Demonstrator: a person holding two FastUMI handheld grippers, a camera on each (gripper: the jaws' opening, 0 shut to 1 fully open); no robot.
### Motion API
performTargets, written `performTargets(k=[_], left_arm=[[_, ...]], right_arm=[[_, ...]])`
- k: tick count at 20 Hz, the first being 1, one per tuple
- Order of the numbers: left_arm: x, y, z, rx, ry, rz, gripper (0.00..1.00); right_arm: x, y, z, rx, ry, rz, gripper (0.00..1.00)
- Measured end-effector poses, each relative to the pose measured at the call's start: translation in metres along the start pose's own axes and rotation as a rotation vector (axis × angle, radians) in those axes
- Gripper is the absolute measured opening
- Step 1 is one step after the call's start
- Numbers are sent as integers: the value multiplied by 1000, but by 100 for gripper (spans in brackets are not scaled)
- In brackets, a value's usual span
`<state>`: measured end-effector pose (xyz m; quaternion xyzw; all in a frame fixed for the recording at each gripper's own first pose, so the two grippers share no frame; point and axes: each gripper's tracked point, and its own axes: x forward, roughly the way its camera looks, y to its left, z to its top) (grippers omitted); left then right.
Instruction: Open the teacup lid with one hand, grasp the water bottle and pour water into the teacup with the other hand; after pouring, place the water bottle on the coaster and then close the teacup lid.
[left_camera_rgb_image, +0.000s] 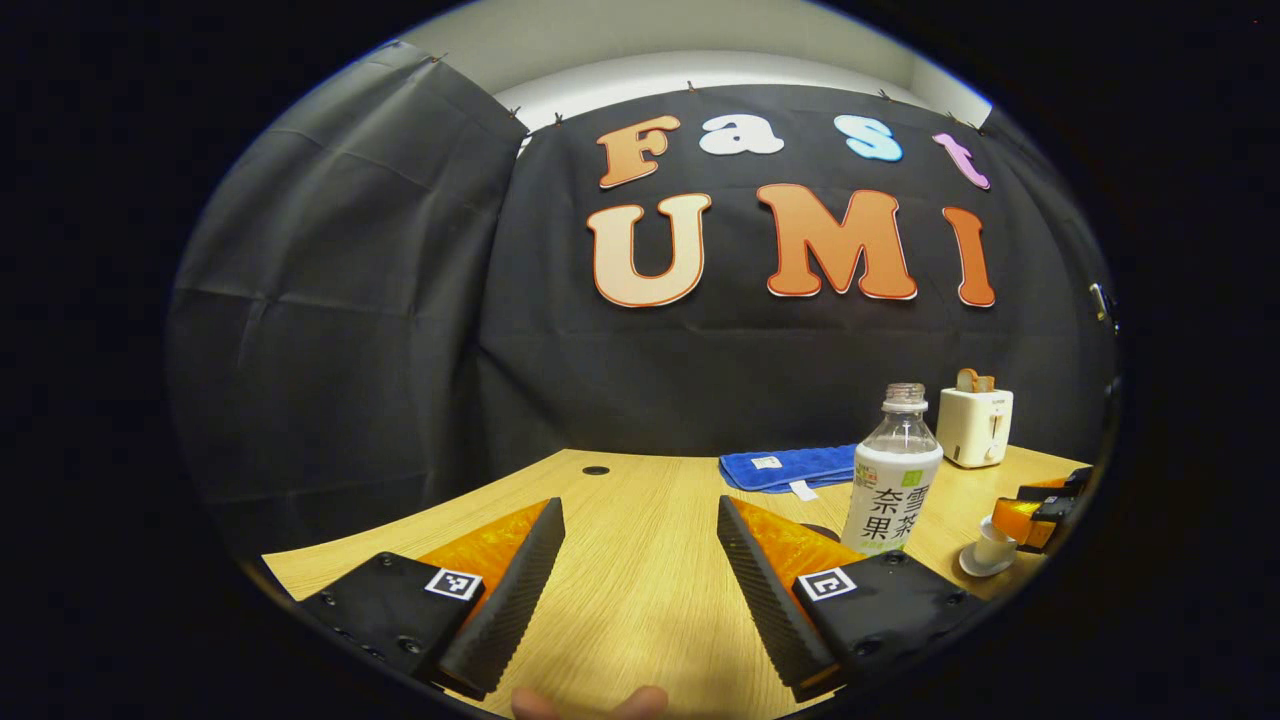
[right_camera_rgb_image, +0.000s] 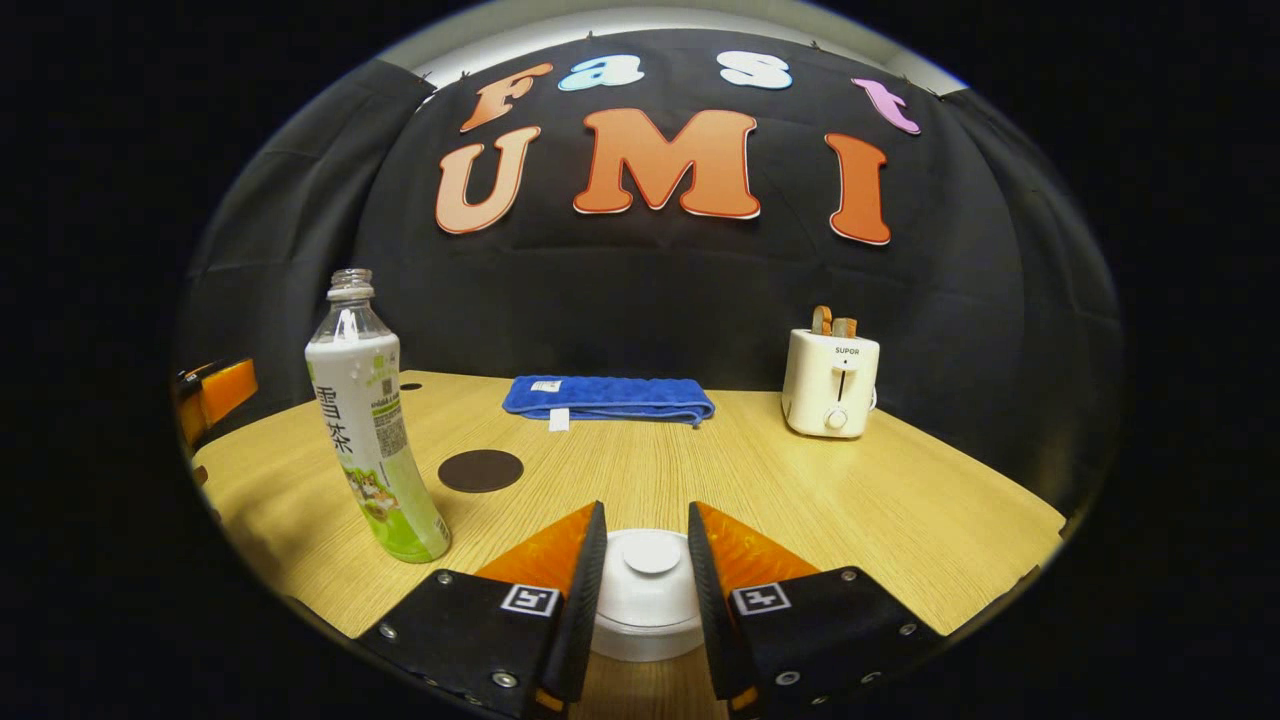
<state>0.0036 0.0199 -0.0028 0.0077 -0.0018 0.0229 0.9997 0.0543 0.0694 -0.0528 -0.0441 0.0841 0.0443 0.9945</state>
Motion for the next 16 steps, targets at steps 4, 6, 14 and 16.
performTargets(k=[4,6,14,16], left_arm=[[1,0,-2,-1,1,0,99],[1,1,-2,-2,2,1,99],[-3,-3,1,-3,-5,-2,99],[-6,-9,3,-6,-10,-15,99]], right_arm=[[1,1,1,4,-3,-1,30],[1,0,1,2,-4,-2,26],[-12,-19,25,57,-63,-30,16],[-20,-31,32,59,-83,-54,16]])
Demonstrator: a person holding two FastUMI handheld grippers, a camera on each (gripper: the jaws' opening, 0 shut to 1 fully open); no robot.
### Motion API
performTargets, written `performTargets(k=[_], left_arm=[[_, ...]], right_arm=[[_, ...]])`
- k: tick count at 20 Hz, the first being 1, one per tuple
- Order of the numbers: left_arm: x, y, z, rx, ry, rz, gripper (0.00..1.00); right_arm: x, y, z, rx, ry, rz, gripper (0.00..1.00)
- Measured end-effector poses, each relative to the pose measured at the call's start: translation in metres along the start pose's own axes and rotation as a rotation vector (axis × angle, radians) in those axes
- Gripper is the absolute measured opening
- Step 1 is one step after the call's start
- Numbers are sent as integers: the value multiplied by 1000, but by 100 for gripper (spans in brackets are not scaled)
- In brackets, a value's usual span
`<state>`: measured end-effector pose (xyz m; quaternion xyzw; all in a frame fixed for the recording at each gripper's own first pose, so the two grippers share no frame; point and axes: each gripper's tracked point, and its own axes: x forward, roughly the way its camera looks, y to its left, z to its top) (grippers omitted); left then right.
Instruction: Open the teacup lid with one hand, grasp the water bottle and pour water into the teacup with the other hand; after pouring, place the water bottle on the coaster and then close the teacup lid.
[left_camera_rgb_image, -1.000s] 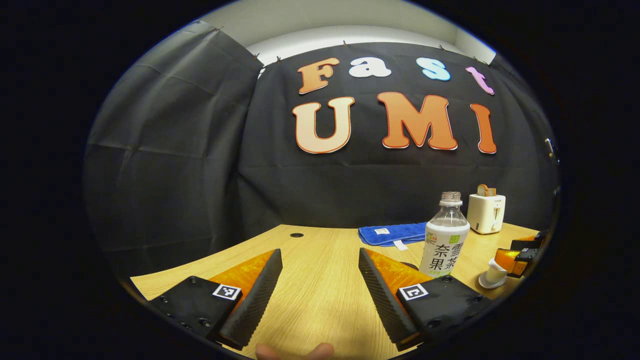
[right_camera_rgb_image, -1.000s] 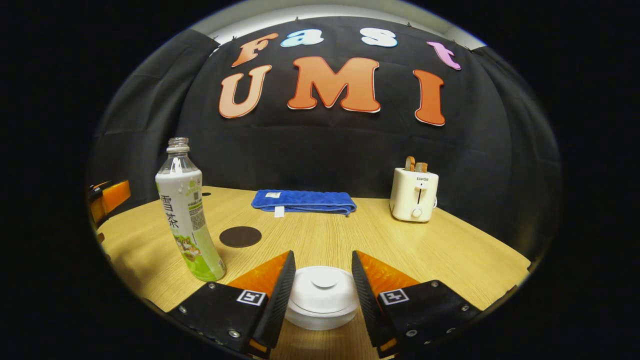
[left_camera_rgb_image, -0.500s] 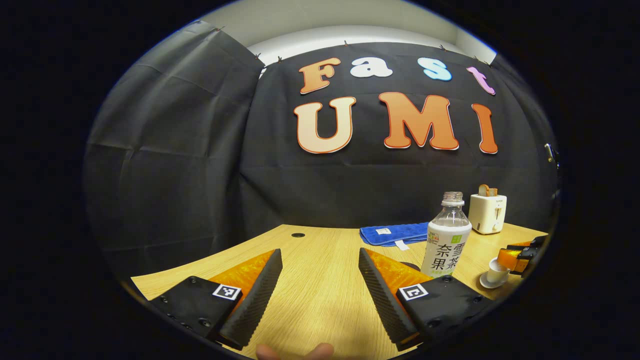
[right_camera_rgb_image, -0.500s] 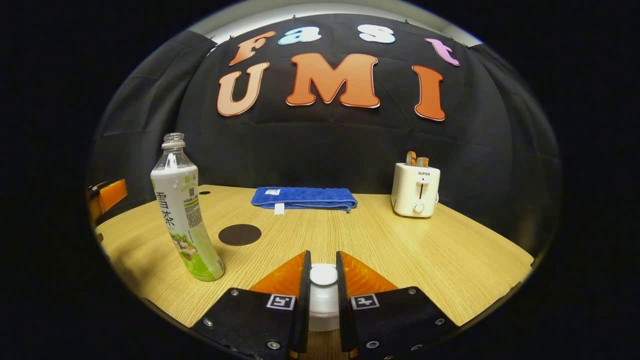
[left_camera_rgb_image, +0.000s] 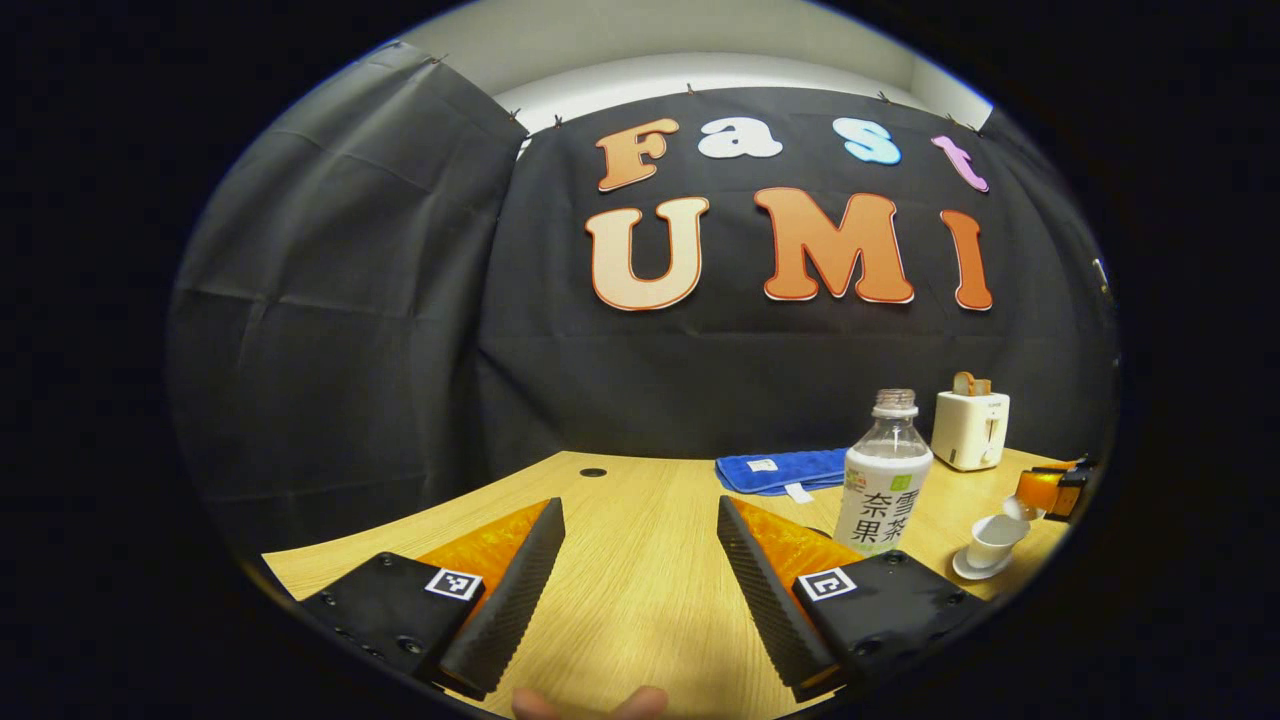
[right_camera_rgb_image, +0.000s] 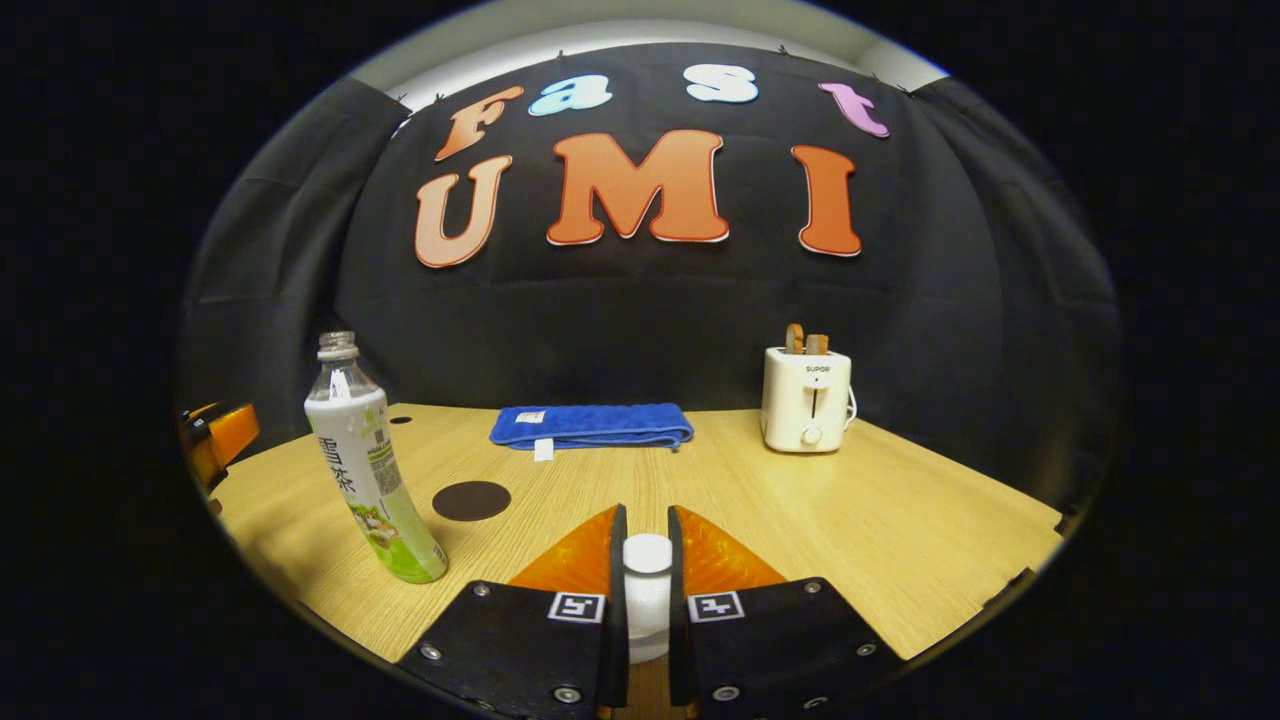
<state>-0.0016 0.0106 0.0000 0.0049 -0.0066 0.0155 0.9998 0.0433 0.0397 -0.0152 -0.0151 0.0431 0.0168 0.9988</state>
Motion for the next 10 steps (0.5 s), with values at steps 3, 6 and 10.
performTargets(k=[3,6,10], left_arm=[[-5,-13,3,2,-8,-26,99],[-11,-36,5,-14,-8,-82,99],[-20,-74,6,-14,-7,-171,99]], right_arm=[[-8,-19,-1,32,3,-27,16],[-15,-40,-5,31,12,-77,16],[-22,-53,-10,43,25,-103,16]])
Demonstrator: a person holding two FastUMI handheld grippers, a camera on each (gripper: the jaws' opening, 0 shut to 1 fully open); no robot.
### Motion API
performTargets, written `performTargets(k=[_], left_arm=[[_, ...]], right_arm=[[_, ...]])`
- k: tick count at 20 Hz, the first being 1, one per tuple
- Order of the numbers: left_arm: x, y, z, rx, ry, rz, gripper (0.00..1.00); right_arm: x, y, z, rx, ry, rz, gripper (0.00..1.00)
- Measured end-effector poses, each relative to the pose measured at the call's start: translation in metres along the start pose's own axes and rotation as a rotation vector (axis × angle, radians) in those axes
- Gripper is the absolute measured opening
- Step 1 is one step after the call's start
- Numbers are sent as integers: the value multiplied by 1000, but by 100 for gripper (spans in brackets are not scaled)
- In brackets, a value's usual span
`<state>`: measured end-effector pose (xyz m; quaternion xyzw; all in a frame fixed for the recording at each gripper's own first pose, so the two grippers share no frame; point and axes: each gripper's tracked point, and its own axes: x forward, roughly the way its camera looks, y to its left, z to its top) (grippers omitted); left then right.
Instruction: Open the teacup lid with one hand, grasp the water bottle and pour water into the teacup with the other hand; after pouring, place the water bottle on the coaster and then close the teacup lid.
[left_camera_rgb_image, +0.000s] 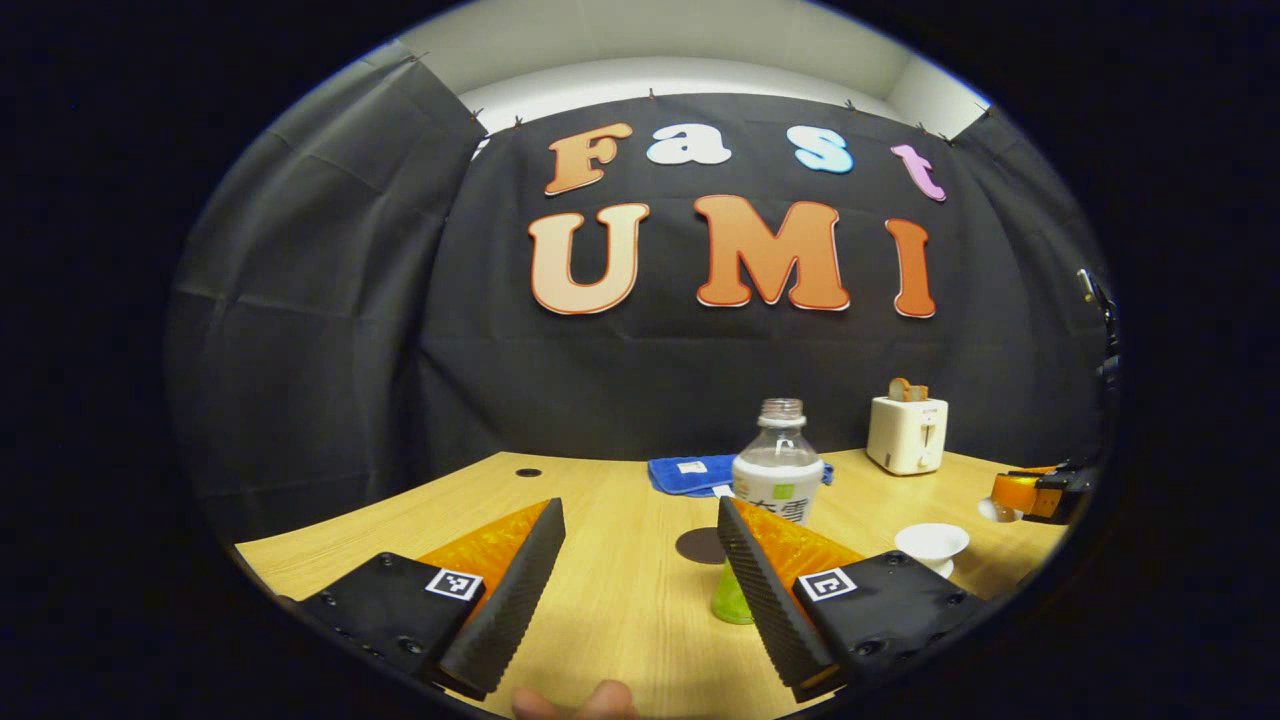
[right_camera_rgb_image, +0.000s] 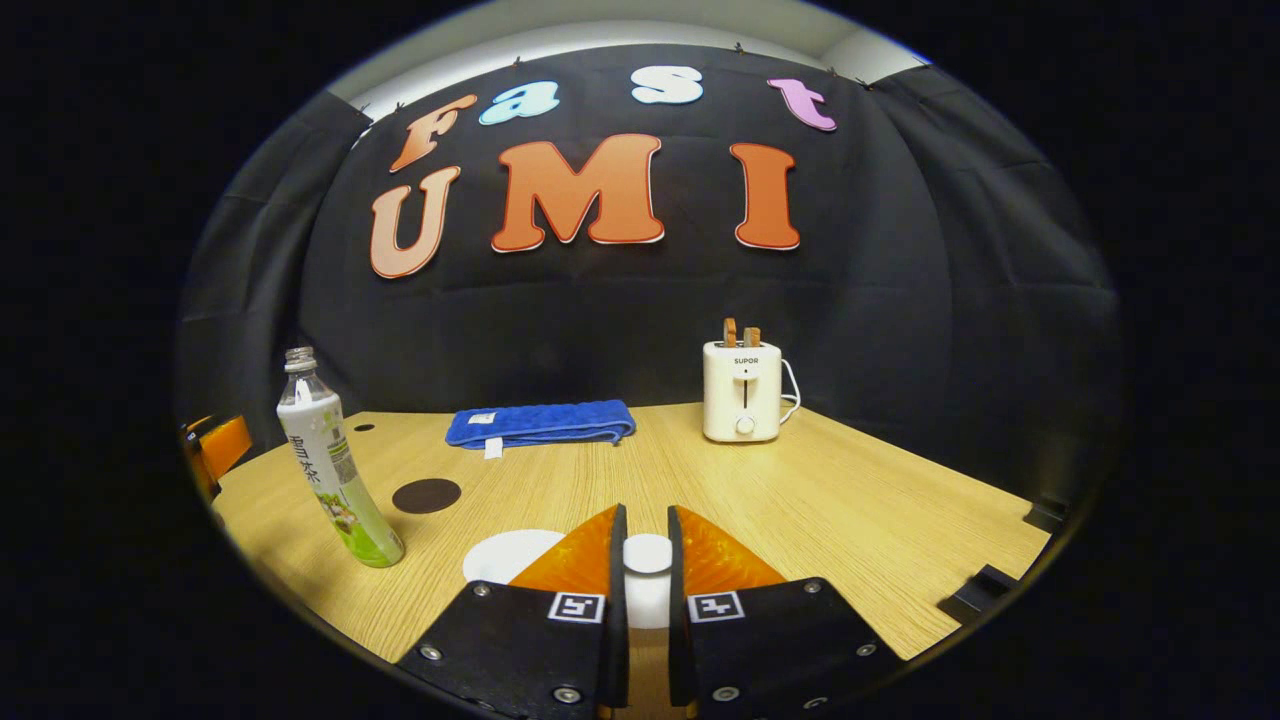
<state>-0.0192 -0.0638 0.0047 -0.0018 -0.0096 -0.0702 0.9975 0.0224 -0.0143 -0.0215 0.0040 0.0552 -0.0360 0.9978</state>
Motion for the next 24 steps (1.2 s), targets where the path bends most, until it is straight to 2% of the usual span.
performTargets(k=[4,8,15,24], left_arm=[[-2,-43,-5,-52,23,-93,99],[4,-64,-11,-71,46,-139,99],[34,-63,-36,-27,83,-92,99],[65,-72,-58,9,132,-93,99]], right_arm=[[-4,-8,-4,0,10,-12,16],[-4,-17,-5,12,13,-25,16],[-1,-22,-6,38,18,-30,16],[0,-25,-13,48,36,-29,16]])
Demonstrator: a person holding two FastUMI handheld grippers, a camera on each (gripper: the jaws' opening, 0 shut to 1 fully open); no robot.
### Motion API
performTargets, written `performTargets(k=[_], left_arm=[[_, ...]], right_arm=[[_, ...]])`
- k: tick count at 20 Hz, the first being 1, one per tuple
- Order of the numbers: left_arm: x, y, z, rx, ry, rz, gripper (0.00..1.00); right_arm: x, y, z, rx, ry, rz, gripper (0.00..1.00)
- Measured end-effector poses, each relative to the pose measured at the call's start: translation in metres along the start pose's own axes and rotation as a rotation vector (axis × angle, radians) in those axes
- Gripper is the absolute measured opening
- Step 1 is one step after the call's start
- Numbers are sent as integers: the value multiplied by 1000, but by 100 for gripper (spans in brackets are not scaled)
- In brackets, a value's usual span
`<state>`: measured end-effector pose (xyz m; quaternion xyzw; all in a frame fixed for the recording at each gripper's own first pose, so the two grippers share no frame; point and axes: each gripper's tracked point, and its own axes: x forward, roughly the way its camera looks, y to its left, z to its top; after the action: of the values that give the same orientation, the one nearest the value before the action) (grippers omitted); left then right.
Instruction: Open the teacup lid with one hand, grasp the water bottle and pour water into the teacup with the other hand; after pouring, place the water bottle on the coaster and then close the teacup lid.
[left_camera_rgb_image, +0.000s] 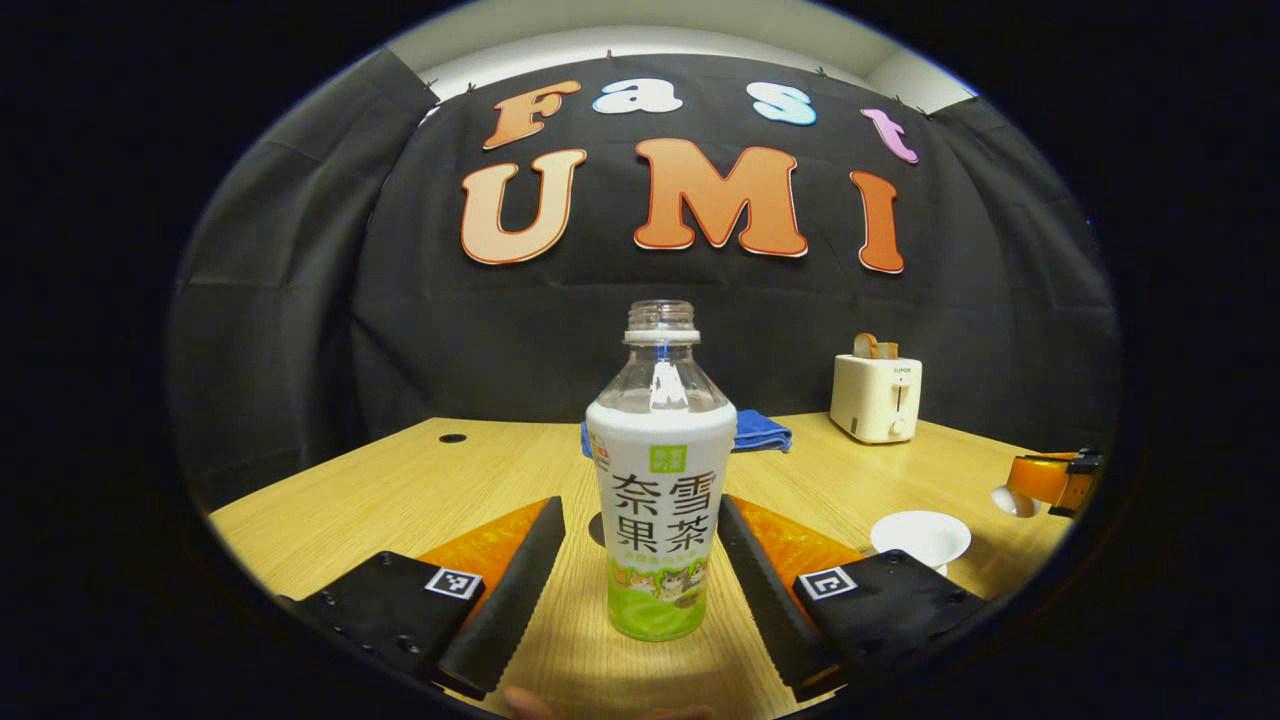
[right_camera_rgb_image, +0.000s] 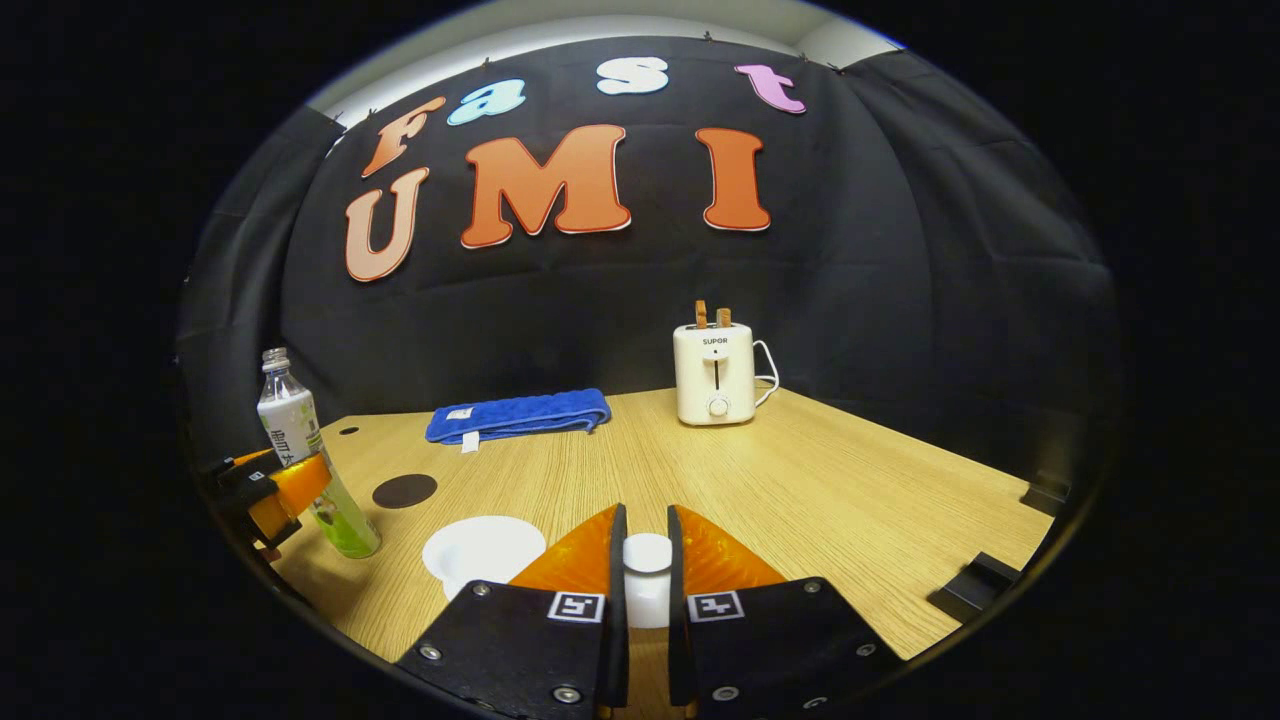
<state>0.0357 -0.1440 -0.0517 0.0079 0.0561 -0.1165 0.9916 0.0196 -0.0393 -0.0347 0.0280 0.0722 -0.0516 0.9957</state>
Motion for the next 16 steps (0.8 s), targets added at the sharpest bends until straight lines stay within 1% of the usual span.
performTargets(k=[2,3,4,5,6,7,9,10,11,13,14,16], left_arm=[[4,-4,-6,3,17,-22,98],[4,-5,-6,2,20,-29,94],[5,-8,-8,2,23,-38,79],[5,-6,-5,3,19,-41,72],[6,-6,-8,6,27,-41,70],[5,-4,-7,1,36,-24,70],[6,-3,-7,-9,49,-23,63],[5,-1,-5,0,56,-30,63],[5,3,-4,14,65,-18,62],[6,16,-4,85,98,35,62],[4,19,-2,123,109,44,62],[1,18,7,174,108,27,61]], right_arm=[[0,1,-1,-3,4,5,16],[0,1,-1,-3,5,8,16],[0,1,-2,-4,5,10,16],[0,0,-1,-5,4,11,16],[0,-4,0,-5,-1,7,16],[1,-7,0,-5,-2,5,16],[1,-14,-4,-8,6,-6,16],[0,-17,-5,-8,10,-12,16],[-1,-18,-7,-7,11,-10,16],[-4,-20,-11,-4,19,-5,16],[-5,-22,-11,1,20,-5,16],[-7,-25,-12,19,18,-6,16]])
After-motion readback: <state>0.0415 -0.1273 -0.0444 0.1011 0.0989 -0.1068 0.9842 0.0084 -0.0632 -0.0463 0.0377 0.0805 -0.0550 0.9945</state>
